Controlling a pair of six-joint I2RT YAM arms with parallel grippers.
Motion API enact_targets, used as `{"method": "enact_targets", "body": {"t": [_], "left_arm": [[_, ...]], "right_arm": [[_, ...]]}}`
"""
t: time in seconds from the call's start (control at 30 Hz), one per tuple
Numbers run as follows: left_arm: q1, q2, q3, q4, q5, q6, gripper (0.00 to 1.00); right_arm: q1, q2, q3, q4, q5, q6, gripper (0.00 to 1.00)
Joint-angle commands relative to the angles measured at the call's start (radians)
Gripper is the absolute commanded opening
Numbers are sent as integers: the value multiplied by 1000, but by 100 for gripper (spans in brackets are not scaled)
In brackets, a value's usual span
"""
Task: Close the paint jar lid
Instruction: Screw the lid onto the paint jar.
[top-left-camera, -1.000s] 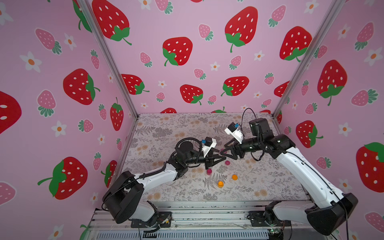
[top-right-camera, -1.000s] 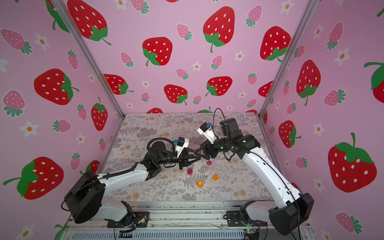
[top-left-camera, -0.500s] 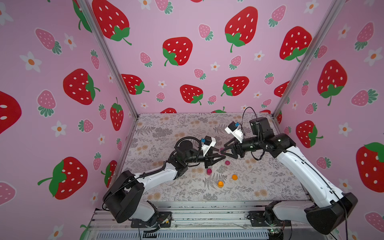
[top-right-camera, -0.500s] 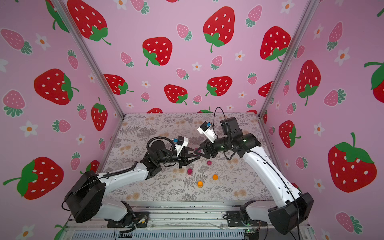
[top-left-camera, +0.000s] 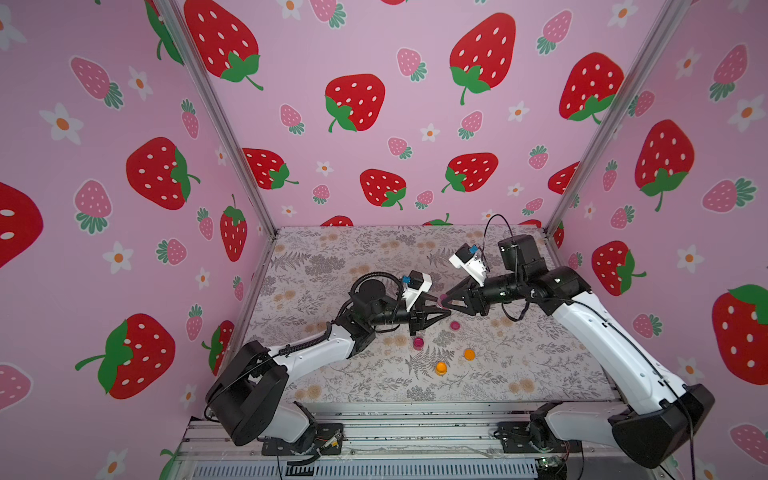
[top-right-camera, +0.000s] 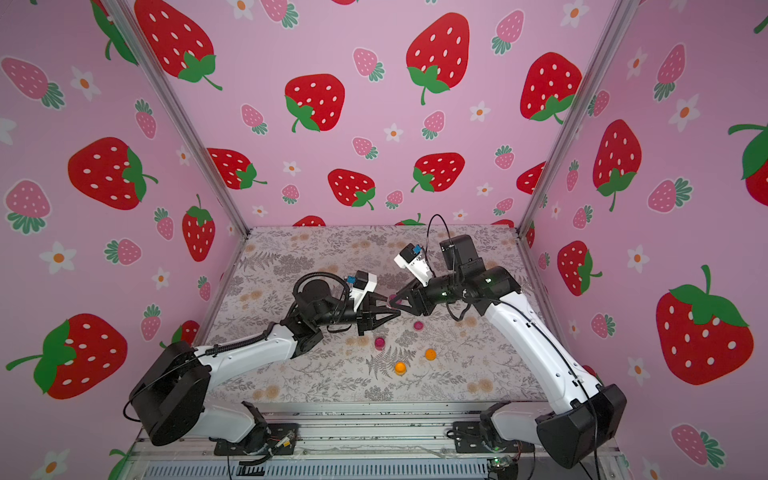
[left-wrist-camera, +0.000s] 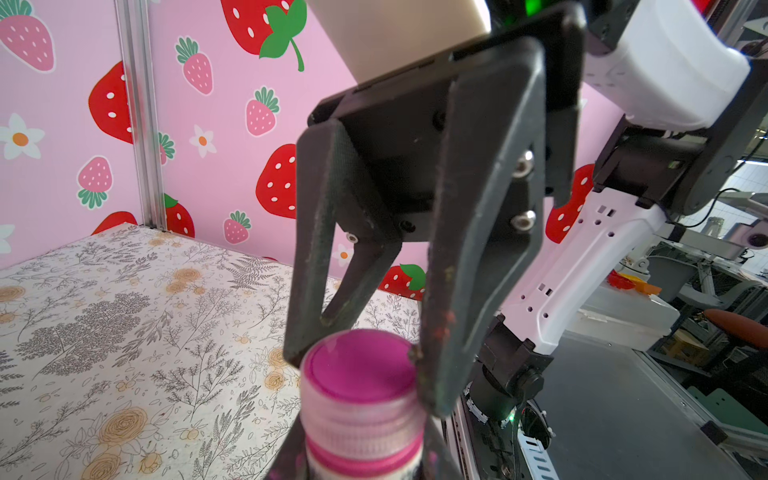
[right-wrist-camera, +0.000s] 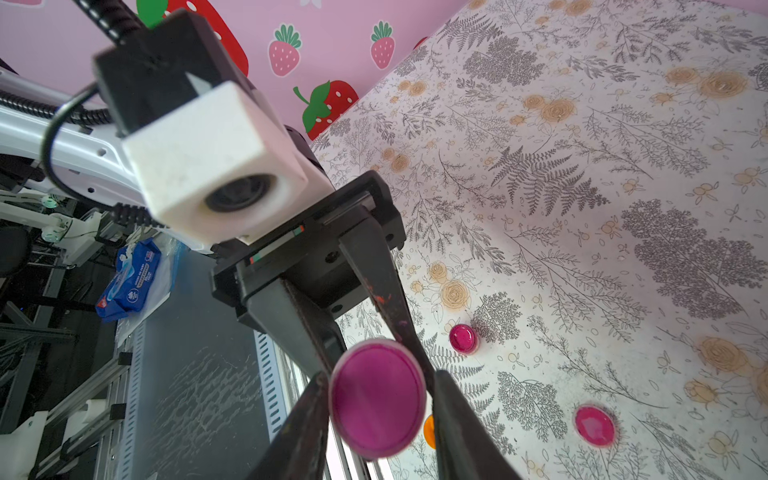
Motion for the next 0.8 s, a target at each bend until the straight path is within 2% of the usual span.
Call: {"method": "enact_targets", "body": {"t": [0.0, 0.07, 0.2, 0.37, 0.5, 0.6, 0.7, 0.77], "left_arm": [[3, -12, 57, 21, 3, 22, 0], [4, -6, 67, 14, -21, 30, 0], [6, 20, 102, -2, -127, 63, 0], [6, 86, 168, -11, -220, 105, 0], [6, 118, 191, 3, -284, 115, 0], [7, 123, 194, 16, -309, 112, 0], [6, 126, 194, 23, -315, 106, 0], [6, 120, 187, 24, -317, 104, 0]], "right_arm": [[-5, 4, -28, 37, -10, 38, 41], [3, 0, -55, 85, -5, 85, 40], [58, 0, -109, 229, 123, 260, 39], [206, 54, -119, 362, 464, 497, 36], [272, 92, -129, 415, 648, 668, 32], [305, 107, -136, 411, 779, 765, 33], [327, 106, -134, 398, 873, 831, 36], [328, 91, -121, 378, 895, 848, 47]]}}
